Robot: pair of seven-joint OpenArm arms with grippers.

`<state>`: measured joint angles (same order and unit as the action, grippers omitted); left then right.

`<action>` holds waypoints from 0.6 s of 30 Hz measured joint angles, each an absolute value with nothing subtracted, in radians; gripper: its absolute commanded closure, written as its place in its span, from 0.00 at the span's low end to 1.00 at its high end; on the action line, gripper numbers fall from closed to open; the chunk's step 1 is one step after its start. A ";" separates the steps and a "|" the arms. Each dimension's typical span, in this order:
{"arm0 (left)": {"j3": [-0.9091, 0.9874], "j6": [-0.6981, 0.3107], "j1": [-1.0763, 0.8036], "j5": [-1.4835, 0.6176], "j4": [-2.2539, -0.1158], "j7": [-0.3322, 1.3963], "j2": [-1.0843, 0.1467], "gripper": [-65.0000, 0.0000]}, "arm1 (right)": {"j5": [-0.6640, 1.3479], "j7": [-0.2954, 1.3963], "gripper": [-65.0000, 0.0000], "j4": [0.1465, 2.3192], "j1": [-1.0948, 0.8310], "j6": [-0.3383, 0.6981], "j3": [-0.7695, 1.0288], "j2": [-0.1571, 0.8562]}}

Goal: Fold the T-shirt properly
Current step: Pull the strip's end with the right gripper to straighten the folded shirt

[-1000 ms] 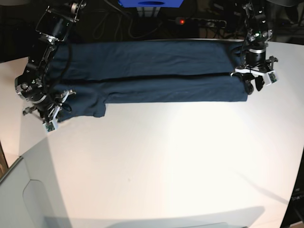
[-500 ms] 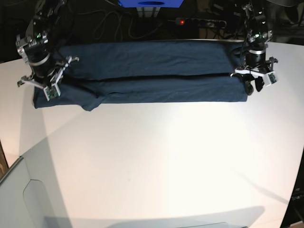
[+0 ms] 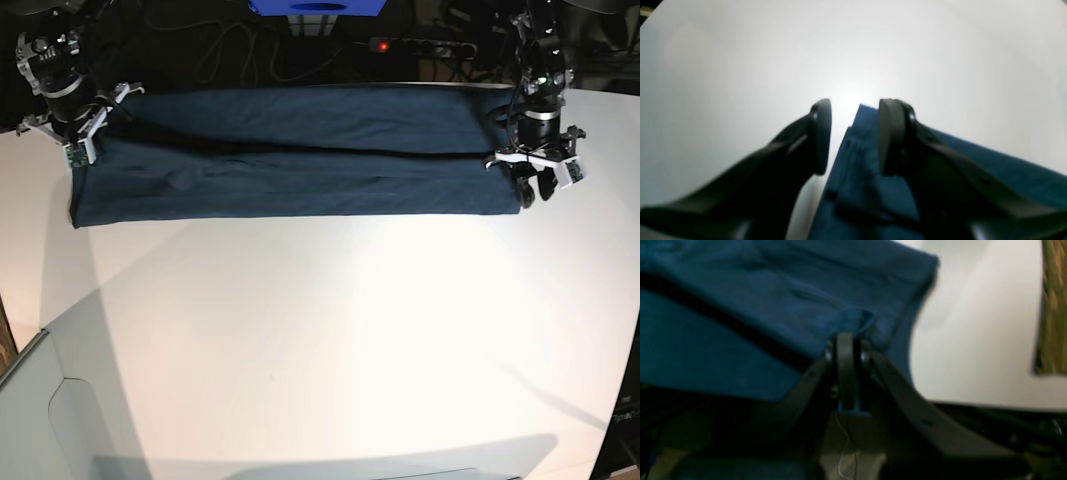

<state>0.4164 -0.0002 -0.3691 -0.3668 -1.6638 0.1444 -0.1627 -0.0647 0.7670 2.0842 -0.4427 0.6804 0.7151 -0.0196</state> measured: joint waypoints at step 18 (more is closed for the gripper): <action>0.418 0.000 -0.366 -0.366 -1.663 0.142 -0.163 0.65 | -0.062 0.764 1.00 2.081 -0.511 0.680 0.717 -0.042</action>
